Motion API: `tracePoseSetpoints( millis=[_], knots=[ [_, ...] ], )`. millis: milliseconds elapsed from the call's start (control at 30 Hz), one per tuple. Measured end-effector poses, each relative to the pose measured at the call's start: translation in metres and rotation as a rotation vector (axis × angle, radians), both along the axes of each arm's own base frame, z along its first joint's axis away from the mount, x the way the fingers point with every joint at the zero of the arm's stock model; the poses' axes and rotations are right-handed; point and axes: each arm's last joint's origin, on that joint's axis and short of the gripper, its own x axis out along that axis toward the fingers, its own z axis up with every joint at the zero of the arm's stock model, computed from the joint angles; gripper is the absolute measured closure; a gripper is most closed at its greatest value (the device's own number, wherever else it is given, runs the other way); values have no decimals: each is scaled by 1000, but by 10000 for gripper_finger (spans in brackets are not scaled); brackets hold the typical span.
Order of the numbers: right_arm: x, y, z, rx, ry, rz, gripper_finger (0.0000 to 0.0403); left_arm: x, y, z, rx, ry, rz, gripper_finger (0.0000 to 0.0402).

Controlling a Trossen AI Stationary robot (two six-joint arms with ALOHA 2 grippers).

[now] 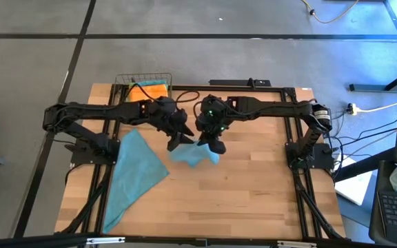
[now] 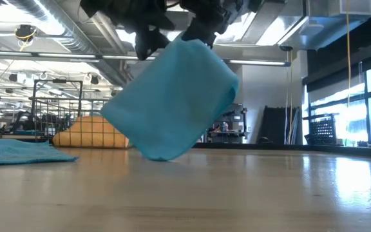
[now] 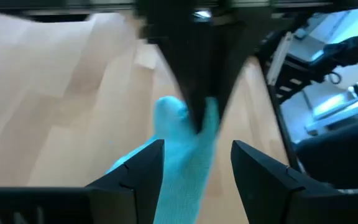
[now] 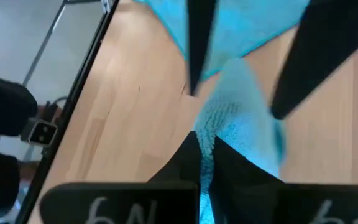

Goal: Fold microfiber towels
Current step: Put the folded light blue microfiber cloth into the wire basket

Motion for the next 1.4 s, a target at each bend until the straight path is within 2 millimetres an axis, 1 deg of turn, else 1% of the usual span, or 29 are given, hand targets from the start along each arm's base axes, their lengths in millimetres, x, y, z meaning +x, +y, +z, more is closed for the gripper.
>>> tracePoseSetpoints(
  millis=[233, 300, 400, 500, 567, 600, 733, 767, 833, 967, 1067, 1167, 1300, 1400],
  knots=[
    [-1, -6, 0, -4, -8, 9, 394, 11, -13, -10, -8, 26, -22, 223],
    [-1, -7, 0, 5, -11, 23, 394, 15, -15, -15, -8, 40, 11, 223],
    [-3, -7, -1, 0, 0, 36, 393, 21, -14, -19, -29, 43, 106, 223],
    [-5, -7, 0, -13, 4, 50, 393, 26, -15, -21, -57, 30, 136, 231],
    [-7, -7, 3, -25, -12, 62, 393, 26, -17, -21, -58, 39, 130, 252],
    [-8, -8, 4, -28, -13, 62, 392, 25, -17, -22, -53, 51, 138, 270],
    [-9, -15, 6, -29, -22, 48, 392, 21, -14, -23, 7, 86, 235, 376],
    [-10, -17, 7, -26, -27, 45, 391, 21, -14, -22, 20, 76, 262, 387],
    [-12, -22, 9, -18, -31, 30, 387, 22, -13, -21, 33, 67, 282, 396],
    [-14, -34, 9, -10, -30, -6, 365, 20, -13, -23, 28, 98, 272, 400],
    [-16, -45, 11, -9, -36, -35, 345, 10, -6, -19, 28, 128, 298, 401],
    [-18, -56, 17, -13, -48, -65, 328, -5, 8, -9, 40, 144, 372, 401],
    [-24, -71, 32, 19, -34, -139, 310, -35, 38, 8, 59, 144, 494, 401],
    [-29, -78, 43, 55, -25, -162, 304, -62, 62, 14, 41, 183, 586, 401]
  ],
)
